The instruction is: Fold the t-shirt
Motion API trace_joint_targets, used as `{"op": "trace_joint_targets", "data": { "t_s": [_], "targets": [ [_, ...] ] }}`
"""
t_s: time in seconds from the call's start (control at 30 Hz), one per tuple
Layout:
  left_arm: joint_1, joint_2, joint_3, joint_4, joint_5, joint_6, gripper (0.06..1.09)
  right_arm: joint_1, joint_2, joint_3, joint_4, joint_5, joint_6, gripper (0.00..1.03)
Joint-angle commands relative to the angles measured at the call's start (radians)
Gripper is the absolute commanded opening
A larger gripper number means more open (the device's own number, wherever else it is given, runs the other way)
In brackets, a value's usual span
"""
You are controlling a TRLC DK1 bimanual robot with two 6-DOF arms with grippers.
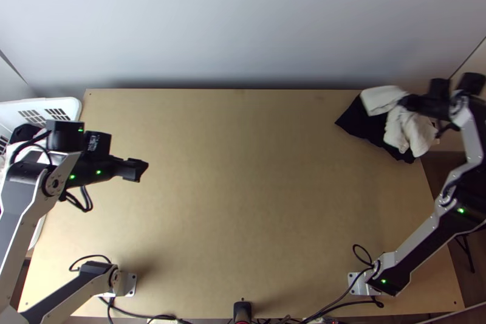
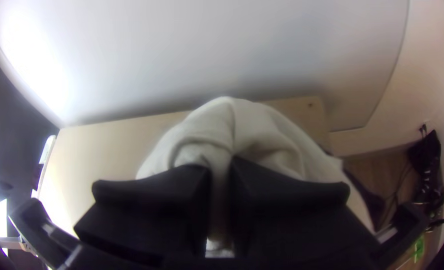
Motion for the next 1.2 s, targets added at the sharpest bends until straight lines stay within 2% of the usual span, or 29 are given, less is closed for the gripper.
{"op": "trace_joint_targets", "data": {
  "t_s": [0.0,0.13,0.17,0.2,0.23,0.27,0.3,0.57,0.63,0.73,0.77,0.9,0.93,0.97,1.03,1.07,1.17],
  "targets": [
    [0.094,-0.059,-0.009,-0.048,0.002,0.049,1.04,0.136,0.109,-0.103,0.065,0.017,0.056,0.03],
    [0.111,-0.074,-0.024,-0.05,0.002,0.06,1.04,0.148,0.133,-0.164,0.066,0.019,0.052,0.03],
    [0.111,-0.079,-0.03,-0.045,0.002,0.06,1.04,0.144,0.132,-0.186,0.066,0.019,0.044,0.13],
    [0.111,-0.085,-0.038,-0.037,0.002,0.057,1.04,0.139,0.124,-0.203,0.066,0.019,0.035,0.3],
    [0.111,-0.094,-0.047,-0.027,0.002,0.055,1.04,0.136,0.109,-0.221,0.065,0.019,0.026,0.57],
    [0.11,-0.105,-0.058,-0.005,0.002,0.052,1.04,0.131,0.086,-0.235,0.059,0.019,0.012,0.93],
    [0.108,-0.115,-0.072,0.018,0.002,0.049,1.04,0.13,0.058,-0.243,0.05,0.019,-0.005,1.0],
    [0.101,-0.132,-0.15,0.159,0.002,0.029,1.04,0.122,-0.238,-0.239,0.034,0.02,-0.02,0.99],
    [0.101,-0.158,-0.165,0.194,0.002,0.029,1.04,0.133,-0.314,-0.216,-0.012,0.02,-0.02,0.99],
    [0.102,-0.266,-0.263,0.362,0.002,0.028,1.04,0.167,-0.468,-0.247,-0.03,0.022,-0.016,0.99],
    [0.102,-0.312,-0.315,0.42,0.0,0.031,1.04,0.191,-0.528,-0.276,-0.029,0.039,-0.017,0.99],
    [0.088,-0.451,-0.476,0.53,0.002,0.037,1.04,0.377,-0.747,-0.488,-0.023,0.263,-0.04,0.99],
    [0.088,-0.476,-0.512,0.546,0.0,0.034,1.04,0.421,-0.799,-0.557,-0.021,0.286,-0.031,0.99],
    [0.088,-0.5,-0.55,0.558,-0.003,0.034,1.04,0.46,-0.861,-0.635,0.008,0.289,0.004,0.99],
    [0.088,-0.557,-0.625,0.587,-0.038,0.04,1.04,0.499,-1.022,-0.847,0.246,0.303,0.13,0.99],
    [0.088,-0.588,-0.659,0.602,-0.052,0.04,1.04,0.529,-1.089,-0.924,0.289,0.332,0.147,0.99],
    [0.104,-0.683,-0.768,0.665,-0.092,0.057,1.04,0.653,-1.164,-1.039,0.237,0.431,0.153,0.99]
  ]
}}
